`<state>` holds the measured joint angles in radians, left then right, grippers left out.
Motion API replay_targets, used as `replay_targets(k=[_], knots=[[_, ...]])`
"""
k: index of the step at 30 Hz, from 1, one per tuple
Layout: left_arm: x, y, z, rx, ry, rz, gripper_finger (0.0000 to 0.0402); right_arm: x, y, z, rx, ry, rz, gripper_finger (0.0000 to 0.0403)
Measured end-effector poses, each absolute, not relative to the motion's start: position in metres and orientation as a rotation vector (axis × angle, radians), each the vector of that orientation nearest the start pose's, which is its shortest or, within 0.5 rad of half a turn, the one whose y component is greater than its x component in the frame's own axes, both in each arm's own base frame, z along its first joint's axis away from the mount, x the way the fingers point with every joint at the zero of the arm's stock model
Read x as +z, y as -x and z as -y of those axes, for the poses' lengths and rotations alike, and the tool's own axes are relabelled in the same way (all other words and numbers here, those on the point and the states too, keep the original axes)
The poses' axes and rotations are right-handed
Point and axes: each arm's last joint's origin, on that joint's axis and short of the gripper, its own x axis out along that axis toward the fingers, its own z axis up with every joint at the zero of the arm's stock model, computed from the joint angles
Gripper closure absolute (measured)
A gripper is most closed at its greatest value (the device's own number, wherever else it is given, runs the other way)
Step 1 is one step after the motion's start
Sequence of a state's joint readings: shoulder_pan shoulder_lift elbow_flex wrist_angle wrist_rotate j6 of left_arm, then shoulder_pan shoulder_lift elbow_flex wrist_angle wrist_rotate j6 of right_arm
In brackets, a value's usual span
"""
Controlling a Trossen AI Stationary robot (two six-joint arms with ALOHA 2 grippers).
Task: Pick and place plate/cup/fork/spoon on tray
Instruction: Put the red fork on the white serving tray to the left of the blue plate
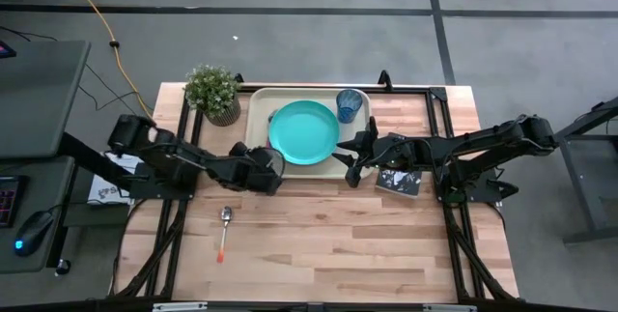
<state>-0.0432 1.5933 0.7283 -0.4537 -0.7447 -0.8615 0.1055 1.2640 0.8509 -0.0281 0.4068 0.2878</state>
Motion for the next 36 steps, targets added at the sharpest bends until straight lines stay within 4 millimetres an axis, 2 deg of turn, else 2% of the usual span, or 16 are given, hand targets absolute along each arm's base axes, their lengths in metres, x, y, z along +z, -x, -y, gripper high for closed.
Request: replay_targets(k=[4,8,24,27,30,36], knots=[[0.126,-0.268,-0.017,1.086,0.184,-0.937,0.0190,0.271,-0.274,-0.017,-0.355,-0.169,-0.382,0.0261],[0.119,-0.273,-0.026,1.151,0.157,-0.956,0.0190,0.271,-0.274,-0.017,-0.353,-0.164,-0.386,0.0261],[0.115,-0.269,-0.054,1.253,0.226,-0.959,0.0196,0.270,-0.273,-0.018,-0.355,-0.174,-0.393,0.0261],[0.115,-0.268,-0.059,1.259,0.239,-0.974,0.0216,0.270,-0.273,-0.018,-0.355,-0.176,-0.393,0.0261],[0.115,-0.267,-0.062,1.263,0.235,-0.983,0.0253,0.270,-0.273,-0.017,-0.356,-0.176,-0.393,0.0261],[0.115,-0.267,-0.063,1.267,0.215,-0.984,0.0368,0.270,-0.273,-0.017,-0.355,-0.174,-0.393,0.0261]])
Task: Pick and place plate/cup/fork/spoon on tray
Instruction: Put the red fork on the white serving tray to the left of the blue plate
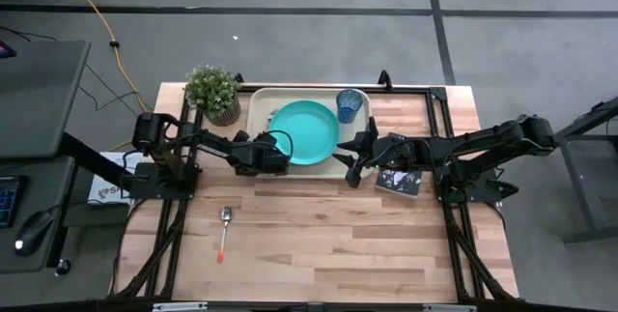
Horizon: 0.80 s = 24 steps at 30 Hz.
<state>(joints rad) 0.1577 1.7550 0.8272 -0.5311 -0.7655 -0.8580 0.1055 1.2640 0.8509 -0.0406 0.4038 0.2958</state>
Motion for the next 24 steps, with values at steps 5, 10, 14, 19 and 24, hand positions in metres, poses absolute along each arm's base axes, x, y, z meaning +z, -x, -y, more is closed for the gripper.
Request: replay_targets(k=[5,10,14,19,24], knots=[[0.1150,-0.2666,-0.0627,1.264,0.212,-0.988,0.0388,0.2704,-0.2732,-0.0175,-0.356,-0.176,-0.393,0.0261],[0.1160,-0.2669,-0.0613,1.275,0.159,-0.974,0.0387,0.2704,-0.2732,-0.0175,-0.356,-0.177,-0.392,0.0261],[0.1166,-0.2647,-0.0605,1.280,0.138,-0.992,0.0372,0.2704,-0.2732,-0.0175,-0.357,-0.174,-0.393,0.0261],[0.1161,-0.2627,-0.0621,1.293,0.165,-1.002,0.0319,0.2704,-0.2732,-0.0174,-0.359,-0.174,-0.392,0.0261],[0.1160,-0.2627,-0.0627,1.292,0.173,-1.003,0.0248,0.2704,-0.2732,-0.0174,-0.359,-0.174,-0.392,0.0261]])
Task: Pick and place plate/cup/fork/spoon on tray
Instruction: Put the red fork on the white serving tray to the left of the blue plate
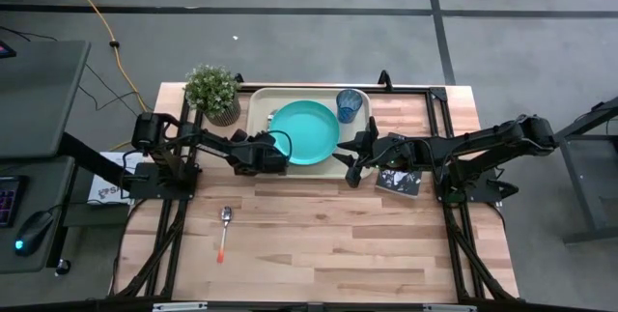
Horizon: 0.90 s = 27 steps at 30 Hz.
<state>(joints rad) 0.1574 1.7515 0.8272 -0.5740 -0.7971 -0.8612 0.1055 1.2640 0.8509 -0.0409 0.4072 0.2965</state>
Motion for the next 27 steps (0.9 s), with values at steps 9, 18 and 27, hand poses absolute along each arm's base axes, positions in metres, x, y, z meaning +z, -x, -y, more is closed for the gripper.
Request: replay_targets(k=[9,18,27], knots=[[0.115,-0.261,-0.081,1.259,0.253,-1.055,0.0165,0.270,-0.273,-0.017,-0.360,-0.181,-0.391,0.0261],[0.115,-0.262,-0.103,1.206,0.388,-1.047,0.0186,0.270,-0.273,-0.017,-0.357,-0.184,-0.395,0.0261],[0.114,-0.262,-0.106,1.170,0.440,-1.065,0.0285,0.270,-0.273,-0.018,-0.331,-0.189,-0.405,0.0261]])
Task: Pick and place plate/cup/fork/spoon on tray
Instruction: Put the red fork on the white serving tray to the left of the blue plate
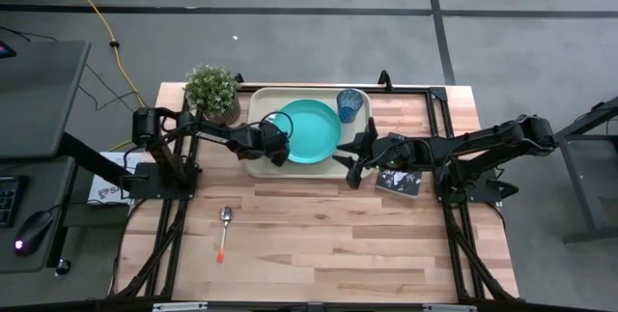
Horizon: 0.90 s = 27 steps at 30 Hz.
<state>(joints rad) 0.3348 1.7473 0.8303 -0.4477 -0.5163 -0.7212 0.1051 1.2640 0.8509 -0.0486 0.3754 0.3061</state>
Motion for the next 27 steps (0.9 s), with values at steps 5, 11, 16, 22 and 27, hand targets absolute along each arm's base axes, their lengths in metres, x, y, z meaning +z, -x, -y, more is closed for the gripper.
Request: replay_targets(k=[5,11,16,22,27], knots=[[0.114,-0.262,-0.106,1.167,0.422,-1.071,0.0373,0.270,-0.273,-0.018,-0.327,-0.198,-0.404,0.0261],[0.120,-0.258,-0.106,1.194,0.381,-1.067,0.0385,0.270,-0.273,-0.018,-0.328,-0.198,-0.404,0.0261],[0.130,-0.255,-0.105,1.212,0.367,-1.029,0.0398,0.270,-0.273,-0.018,-0.328,-0.198,-0.404,0.0261],[0.147,-0.253,-0.106,1.249,0.329,-0.945,0.0400,0.270,-0.273,-0.018,-0.328,-0.198,-0.404,0.0261],[0.168,-0.250,-0.103,1.216,0.324,-0.876,0.0401,0.270,-0.273,-0.018,-0.328,-0.198,-0.405,0.0261]])
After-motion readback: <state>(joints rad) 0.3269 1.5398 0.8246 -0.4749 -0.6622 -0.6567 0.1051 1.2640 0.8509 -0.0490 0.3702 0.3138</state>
